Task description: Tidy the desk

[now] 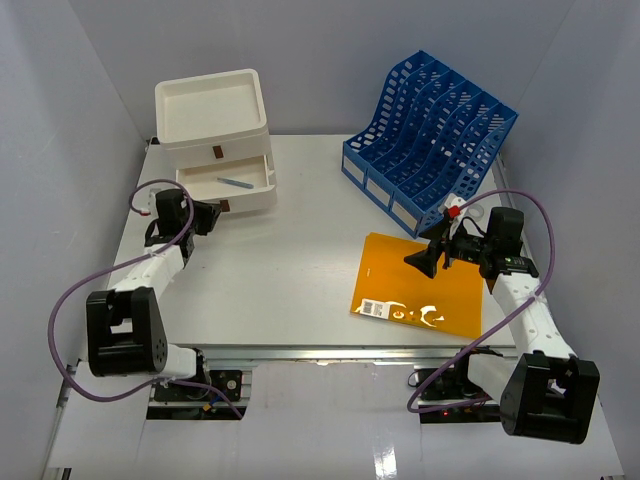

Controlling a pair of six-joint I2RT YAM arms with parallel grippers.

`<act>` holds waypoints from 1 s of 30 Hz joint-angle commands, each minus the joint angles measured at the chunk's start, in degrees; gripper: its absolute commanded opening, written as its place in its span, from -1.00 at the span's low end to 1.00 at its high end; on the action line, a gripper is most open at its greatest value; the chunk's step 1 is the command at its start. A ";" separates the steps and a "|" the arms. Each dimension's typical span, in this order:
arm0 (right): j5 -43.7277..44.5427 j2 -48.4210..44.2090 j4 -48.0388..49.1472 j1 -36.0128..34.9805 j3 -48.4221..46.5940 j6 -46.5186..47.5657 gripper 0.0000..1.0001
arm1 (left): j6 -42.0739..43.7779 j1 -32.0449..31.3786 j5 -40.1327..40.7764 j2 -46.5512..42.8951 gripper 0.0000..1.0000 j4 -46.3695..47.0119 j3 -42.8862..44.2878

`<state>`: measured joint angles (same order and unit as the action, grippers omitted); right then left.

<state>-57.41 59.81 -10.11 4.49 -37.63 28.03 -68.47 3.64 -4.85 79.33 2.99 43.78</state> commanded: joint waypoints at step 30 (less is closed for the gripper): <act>-1.65 -0.67 1.04 0.25 -0.50 -0.52 0.81 | -3.74 0.23 3.97 14.79 -0.39 1.78 19.33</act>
<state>-57.60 59.61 -10.13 4.49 -37.63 27.62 -69.30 3.27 -5.35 94.17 -9.43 57.02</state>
